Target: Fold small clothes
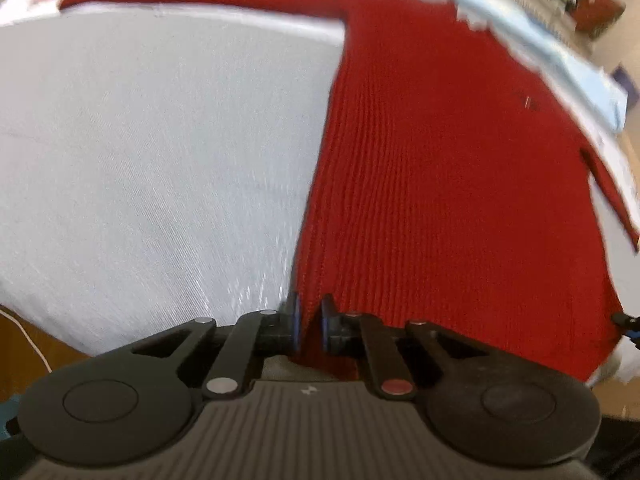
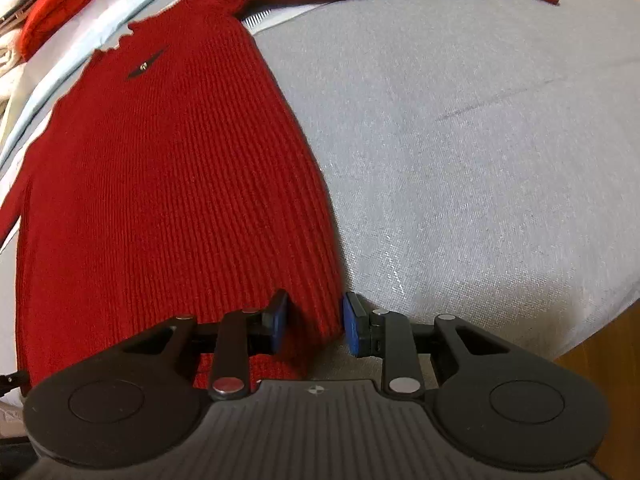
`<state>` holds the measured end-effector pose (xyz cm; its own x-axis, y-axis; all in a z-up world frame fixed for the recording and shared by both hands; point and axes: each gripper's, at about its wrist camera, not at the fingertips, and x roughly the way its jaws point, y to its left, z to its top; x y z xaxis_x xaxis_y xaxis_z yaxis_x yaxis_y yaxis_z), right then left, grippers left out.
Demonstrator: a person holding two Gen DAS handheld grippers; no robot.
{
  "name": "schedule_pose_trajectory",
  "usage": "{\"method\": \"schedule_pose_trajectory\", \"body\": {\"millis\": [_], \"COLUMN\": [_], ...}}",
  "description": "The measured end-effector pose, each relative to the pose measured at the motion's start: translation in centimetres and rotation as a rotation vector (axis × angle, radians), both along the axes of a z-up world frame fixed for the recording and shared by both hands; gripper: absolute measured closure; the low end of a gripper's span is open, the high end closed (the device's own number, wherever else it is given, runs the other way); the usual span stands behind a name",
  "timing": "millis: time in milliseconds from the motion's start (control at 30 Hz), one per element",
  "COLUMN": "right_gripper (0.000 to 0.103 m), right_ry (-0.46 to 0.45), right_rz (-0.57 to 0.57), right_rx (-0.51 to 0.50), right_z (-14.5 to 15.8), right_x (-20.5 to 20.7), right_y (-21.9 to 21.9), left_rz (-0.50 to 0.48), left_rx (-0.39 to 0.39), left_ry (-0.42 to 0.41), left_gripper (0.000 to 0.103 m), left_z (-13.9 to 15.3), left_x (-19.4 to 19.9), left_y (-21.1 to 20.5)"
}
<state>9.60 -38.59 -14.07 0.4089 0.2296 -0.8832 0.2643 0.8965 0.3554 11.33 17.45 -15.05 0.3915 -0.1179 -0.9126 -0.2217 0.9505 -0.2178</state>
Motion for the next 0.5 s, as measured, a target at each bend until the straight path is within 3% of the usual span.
{"method": "schedule_pose_trajectory", "body": {"millis": [67, 133, 200, 300, 367, 500], "right_gripper": [0.084, 0.085, 0.081, 0.08, 0.08, 0.069], "right_ry": [-0.154, -0.246, -0.172, -0.035, -0.001, 0.025], "right_rz": [-0.065, -0.135, -0.202, -0.334, -0.388, -0.339], "right_rx": [0.099, 0.101, 0.01, 0.006, 0.025, 0.034], "right_z": [2.1, 3.6, 2.9, 0.8, 0.0, -0.8], "right_x": [-1.0, -2.1, -2.7, -3.4, -3.8, -3.2], "right_y": [-0.5, -1.0, -1.3, -2.9, -3.6, -3.0], "left_rz": [0.028, 0.03, 0.02, 0.051, 0.077, 0.086], "left_rx": [0.008, 0.055, 0.12, 0.089, 0.057, 0.03], "left_ry": [-0.042, -0.037, 0.007, 0.035, 0.032, 0.038], "left_gripper": [0.094, 0.094, 0.096, 0.096, 0.095, 0.095], "left_z": [0.7, 0.5, -0.4, -1.1, -1.0, -0.9], "left_x": [-0.7, -1.5, -1.5, -1.4, -1.2, -1.1], "left_y": [0.3, 0.0, -0.4, 0.4, 1.0, 1.3]}}
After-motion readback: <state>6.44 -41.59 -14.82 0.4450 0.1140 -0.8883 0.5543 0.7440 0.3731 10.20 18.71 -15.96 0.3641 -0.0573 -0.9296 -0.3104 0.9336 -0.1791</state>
